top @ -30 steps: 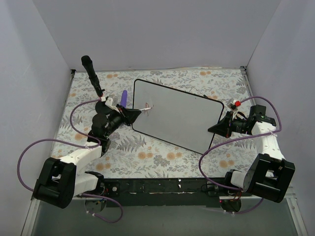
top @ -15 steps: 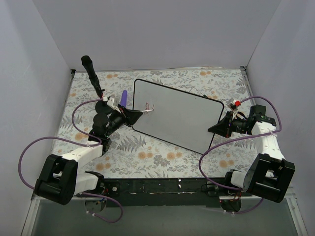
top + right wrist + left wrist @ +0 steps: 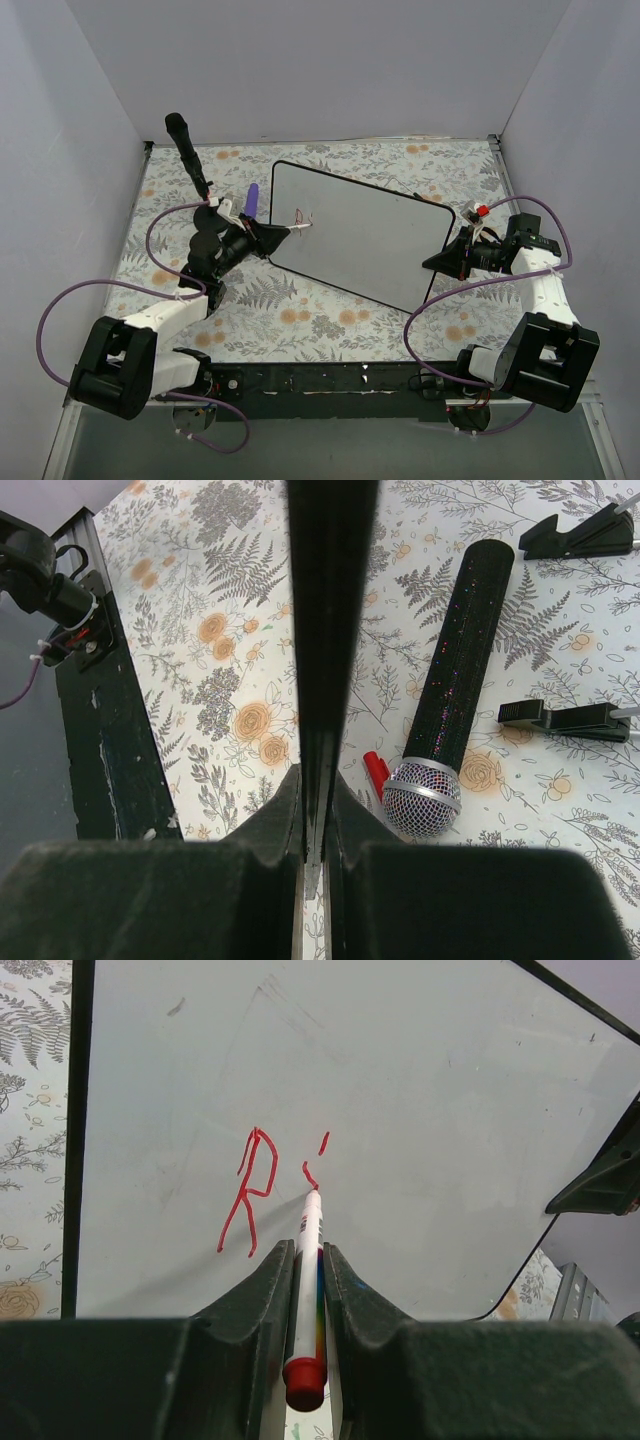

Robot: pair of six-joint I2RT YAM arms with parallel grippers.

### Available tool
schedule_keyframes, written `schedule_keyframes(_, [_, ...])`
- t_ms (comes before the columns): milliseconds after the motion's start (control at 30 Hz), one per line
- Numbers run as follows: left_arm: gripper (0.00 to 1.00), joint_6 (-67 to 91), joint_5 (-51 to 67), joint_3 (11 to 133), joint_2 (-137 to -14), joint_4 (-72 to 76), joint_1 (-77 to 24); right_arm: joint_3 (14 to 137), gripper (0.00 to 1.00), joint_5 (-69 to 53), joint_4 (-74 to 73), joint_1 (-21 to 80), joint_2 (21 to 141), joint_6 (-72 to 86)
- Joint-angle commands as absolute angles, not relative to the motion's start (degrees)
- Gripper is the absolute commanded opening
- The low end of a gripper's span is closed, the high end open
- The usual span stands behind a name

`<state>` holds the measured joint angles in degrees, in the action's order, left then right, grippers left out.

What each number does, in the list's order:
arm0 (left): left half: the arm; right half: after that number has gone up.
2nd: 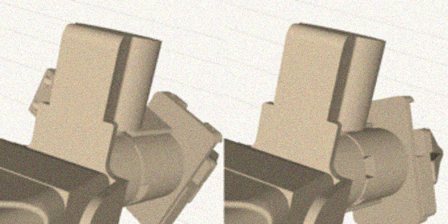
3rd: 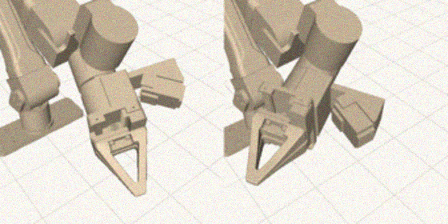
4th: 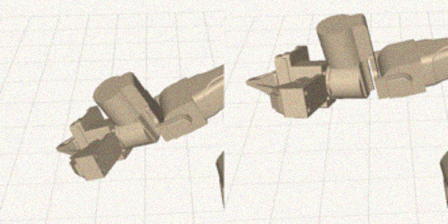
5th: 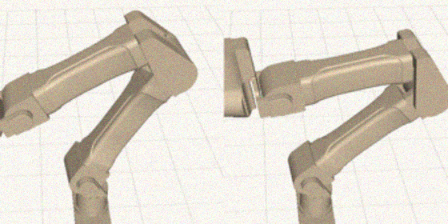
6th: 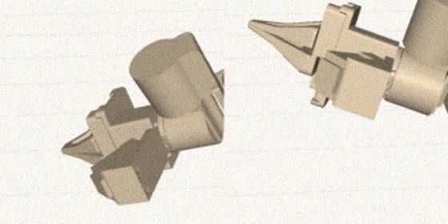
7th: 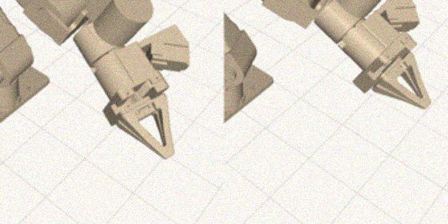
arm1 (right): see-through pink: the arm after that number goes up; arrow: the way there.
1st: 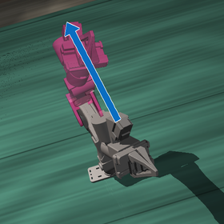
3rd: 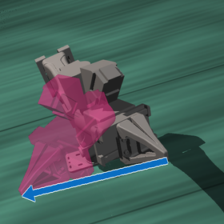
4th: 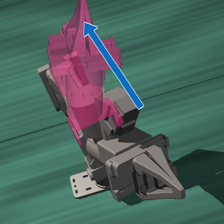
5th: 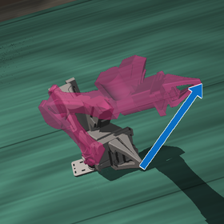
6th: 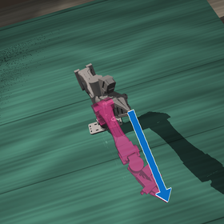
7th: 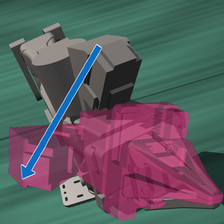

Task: Write a sentence on the whiteboard
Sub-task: Write with the whiteboard marker without the cap on the whiteboard.

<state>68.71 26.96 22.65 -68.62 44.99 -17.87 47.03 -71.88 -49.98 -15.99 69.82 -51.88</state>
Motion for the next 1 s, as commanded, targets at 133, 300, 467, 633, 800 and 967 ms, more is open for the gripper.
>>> schedule_keyframes(133, [0.0,66.4,22.9,21.3,-66.2,40.3,-18.0,48.1,0.01,-70.4,-49.1,-15.3,69.5,-55.2])
schedule_keyframes(300, [0.0,66.0,22.6,20.7,-65.7,38.8,-18.0,48.2,0.01,-70.4,-49.1,-15.2,69.5,-55.2])
schedule_keyframes(467, [0.0,66.1,22.5,20.1,-65.5,38.1,-18.1,48.2,0.01,-70.4,-49.1,-15.2,69.5,-55.1])
schedule_keyframes(633, [0.0,66.7,23.2,19.8,-65.8,39.1,-18.0,48.2,0.01,-70.5,-49.1,-15.2,69.5,-55.2])
schedule_keyframes(800, [0.0,68.2,25.9,20.7,-67.8,41.6,-18.1,48.2,0.01,-70.4,-49.1,-15.2,69.5,-55.2])
schedule_keyframes(967, [0.0,69.6,27.2,22.4,-68.5,43.2,-18.1,48.2,0.01,-70.4,-49.0,-15.2,69.6,-55.2])
